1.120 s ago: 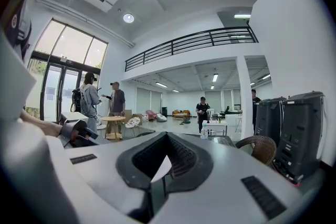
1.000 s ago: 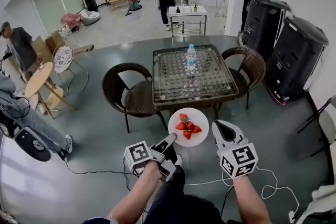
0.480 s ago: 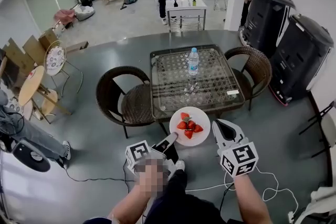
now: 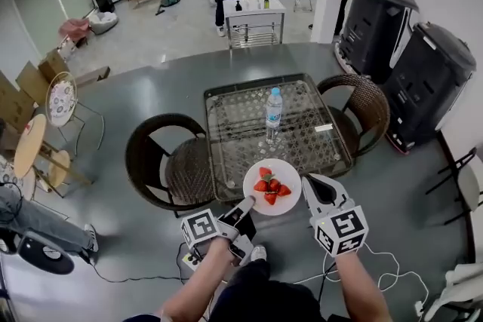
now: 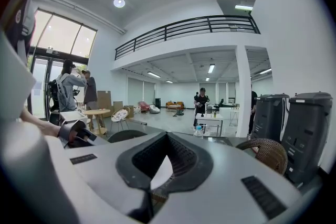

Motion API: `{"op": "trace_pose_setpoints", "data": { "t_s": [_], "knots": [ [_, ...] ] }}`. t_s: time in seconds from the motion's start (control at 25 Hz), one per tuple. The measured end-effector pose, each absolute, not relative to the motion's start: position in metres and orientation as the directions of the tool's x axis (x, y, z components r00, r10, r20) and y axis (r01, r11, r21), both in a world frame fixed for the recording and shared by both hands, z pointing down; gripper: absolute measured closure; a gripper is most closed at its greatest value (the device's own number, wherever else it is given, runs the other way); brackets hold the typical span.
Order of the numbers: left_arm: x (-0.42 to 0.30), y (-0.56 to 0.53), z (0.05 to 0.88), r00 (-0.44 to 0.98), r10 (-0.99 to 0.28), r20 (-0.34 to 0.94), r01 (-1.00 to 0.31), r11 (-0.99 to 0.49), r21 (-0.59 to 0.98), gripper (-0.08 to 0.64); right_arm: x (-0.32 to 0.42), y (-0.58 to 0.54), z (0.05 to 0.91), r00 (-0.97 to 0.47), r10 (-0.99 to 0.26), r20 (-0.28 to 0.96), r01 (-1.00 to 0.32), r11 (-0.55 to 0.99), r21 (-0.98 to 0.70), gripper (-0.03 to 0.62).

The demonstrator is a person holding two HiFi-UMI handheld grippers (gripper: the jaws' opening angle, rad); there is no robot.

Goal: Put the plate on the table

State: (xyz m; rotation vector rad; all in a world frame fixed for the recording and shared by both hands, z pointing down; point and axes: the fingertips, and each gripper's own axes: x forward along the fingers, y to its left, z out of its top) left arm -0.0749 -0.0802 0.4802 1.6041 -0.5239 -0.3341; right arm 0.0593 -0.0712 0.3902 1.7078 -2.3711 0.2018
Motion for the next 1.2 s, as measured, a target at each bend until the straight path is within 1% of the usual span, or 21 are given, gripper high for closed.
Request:
{"op": "trace_pose_setpoints", "data": {
  "t_s": [0.2,0.56,1.0,1.2],
  "knots": [
    [-0.071,-0.111,0.494,0.854,-0.508,0.112,-0.150,-0.035,0.988,0.541,0.065,-0.103,0.393,-0.287,-0.920,0.267,-0.953,0.303,0.021,0.588],
    [-0.073,-0.162,0.535,0.816,-0.559,0.150,-0.182,-0.001,0.983,0.541,0.080,-0.145,0.416,-0.283,-0.909,0.307,-0.954,0.300,0.005,0.588],
    [-0.056,-0.196,0.570,0.760,-0.627,0.173,-0.189,0.042,0.981,0.541,0.095,-0.202,0.440,-0.390,-0.858,0.336,-0.913,0.409,-0.015,0.588],
    [-0.044,-0.216,0.599,0.727,-0.655,0.206,-0.207,0.077,0.975,0.541,0.108,-0.231,0.463,-0.426,-0.828,0.365,-0.896,0.442,-0.043,0.588]
  ]
}}
